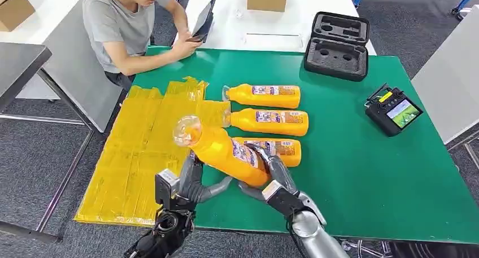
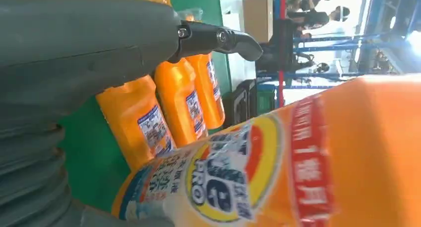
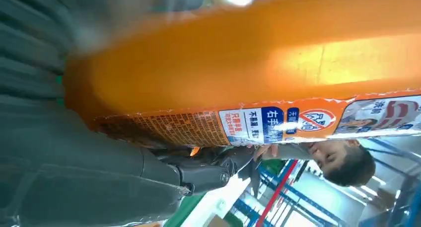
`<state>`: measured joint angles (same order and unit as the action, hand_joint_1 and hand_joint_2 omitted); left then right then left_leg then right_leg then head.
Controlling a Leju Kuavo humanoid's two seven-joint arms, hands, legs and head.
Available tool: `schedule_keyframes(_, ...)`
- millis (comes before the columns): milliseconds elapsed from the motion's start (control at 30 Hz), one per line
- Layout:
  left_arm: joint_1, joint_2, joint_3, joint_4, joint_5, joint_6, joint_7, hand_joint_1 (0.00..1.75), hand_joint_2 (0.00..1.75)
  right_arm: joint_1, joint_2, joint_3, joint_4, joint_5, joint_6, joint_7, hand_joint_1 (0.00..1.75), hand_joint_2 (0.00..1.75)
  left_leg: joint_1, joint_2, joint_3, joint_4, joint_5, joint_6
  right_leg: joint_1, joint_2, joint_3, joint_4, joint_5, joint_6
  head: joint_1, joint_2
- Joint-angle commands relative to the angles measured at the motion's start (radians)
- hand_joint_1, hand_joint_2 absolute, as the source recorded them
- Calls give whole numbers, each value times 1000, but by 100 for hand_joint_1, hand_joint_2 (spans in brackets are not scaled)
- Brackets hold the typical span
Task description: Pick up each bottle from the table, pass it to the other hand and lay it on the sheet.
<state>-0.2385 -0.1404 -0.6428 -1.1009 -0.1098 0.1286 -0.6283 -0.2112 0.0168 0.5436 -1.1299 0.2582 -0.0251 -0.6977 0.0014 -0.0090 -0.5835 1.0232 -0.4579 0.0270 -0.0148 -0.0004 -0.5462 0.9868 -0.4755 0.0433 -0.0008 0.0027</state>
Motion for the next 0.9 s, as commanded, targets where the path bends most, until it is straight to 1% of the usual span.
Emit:
schedule_keyframes(33, -16, 39, 14, -19, -8, -7, -70, 0, 175, -1, -22, -18, 53, 37, -55, 0, 175, 175, 1, 1, 2, -1, 0, -1, 1, 1, 2, -2, 1, -2, 0, 0)
schedule_keyframes(200, -18, 37, 13, -18, -6, -10, -70, 0, 175, 5, -28, -38, 50, 50, -71, 0, 175, 175, 1, 1, 1, -1, 0, -2, 1, 0, 1, -1, 1, -2, 0, 0)
schedule_keyframes(267, -21, 36, 7, -17, -6, -17, -70, 0, 175, 12, -31, -69, 48, 64, -86, 0, 175, 175, 1, 1, 2, -1, 0, -2, 1, 0, 2, -2, 1, -2, 0, 0)
schedule_keyframes(567, -16, 43, -12, -25, -1, -37, -70, 0, 175, 29, -35, -111, 36, 62, -72, 0, 175, 175, 1, 0, 1, -1, 0, -1, 1, -1, 1, -1, 0, -2, 0, 0)
schedule_keyframes(600, -8, 46, -22, -38, 22, -89, -70, 0, 175, 22, -31, -113, 47, 65, -81, 0, 175, 175, 0, 0, 1, -1, 0, -1, 1, -1, 1, -1, 0, -2, 0, 0)
schedule_keyframes(667, -7, 47, -30, -40, 16, -103, -70, 0, 175, 12, -30, -105, 49, 59, -84, 0, 175, 175, 1, 2, 3, -2, 0, -2, 1, 1, 2, -2, 1, -3, 0, 0)
schedule_keyframes(733, -5, 43, -32, -37, 22, -120, -70, 0, 175, -3, -26, -100, 58, 52, -81, 0, 175, 175, 0, 2, 1, 0, 0, -1, 0, 1, 0, 0, 0, -1, 0, 0)
schedule_keyframes(900, -16, 35, -38, -7, 37, -189, -70, 0, 175, -67, -19, -86, 114, 21, -68, 0, 175, 175, 0, 4, 1, 0, 0, -1, 1, 3, 0, -1, 1, -2, 0, 0)
